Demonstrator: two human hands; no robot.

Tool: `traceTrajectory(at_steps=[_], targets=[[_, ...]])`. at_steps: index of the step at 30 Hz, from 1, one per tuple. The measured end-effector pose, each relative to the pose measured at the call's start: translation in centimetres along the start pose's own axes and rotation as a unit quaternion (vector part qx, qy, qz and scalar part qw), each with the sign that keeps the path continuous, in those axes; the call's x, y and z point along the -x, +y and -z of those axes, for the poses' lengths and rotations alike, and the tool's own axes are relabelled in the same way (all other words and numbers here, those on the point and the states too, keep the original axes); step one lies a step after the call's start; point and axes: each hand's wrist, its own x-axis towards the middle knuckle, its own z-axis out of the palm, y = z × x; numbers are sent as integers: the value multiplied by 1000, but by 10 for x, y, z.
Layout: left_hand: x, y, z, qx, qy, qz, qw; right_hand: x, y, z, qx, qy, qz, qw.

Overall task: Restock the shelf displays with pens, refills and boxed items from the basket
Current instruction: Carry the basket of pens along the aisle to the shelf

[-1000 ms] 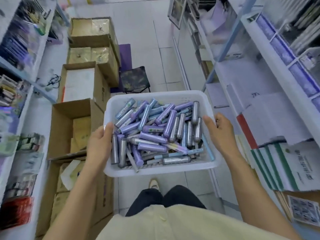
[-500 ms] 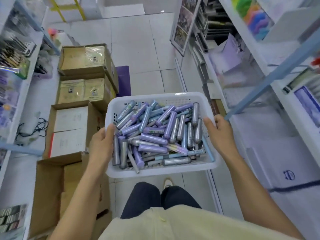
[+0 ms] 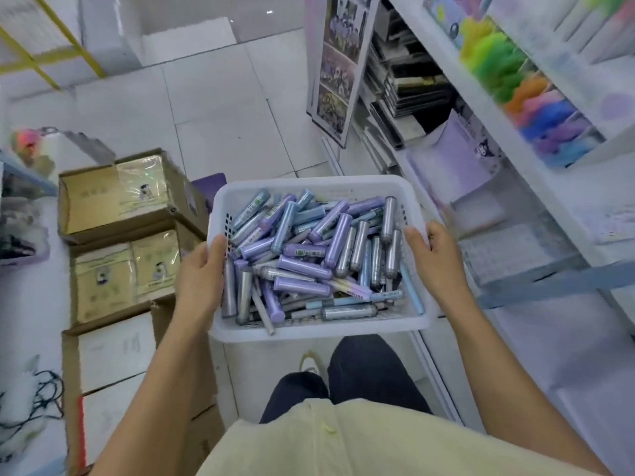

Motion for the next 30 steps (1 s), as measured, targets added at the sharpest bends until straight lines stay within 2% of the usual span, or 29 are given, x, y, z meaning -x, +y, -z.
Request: traceTrajectory(at_steps=[10,18,24,30], targets=[[-166,80,-75,-7,-25,-24,999,-166,-9,-10,-24,30,-42,998],[-251,133,-109,-52,-52,-42,996,-234,-16,-14,-33,71,-88,993],[-333,172,-158,-100,-122,-99,983,-251,-12,-30,-46,194,-130,971],[-422,201,-211,-145,-247,-155,945,-264,-6,-74,-75,327,-203,920]])
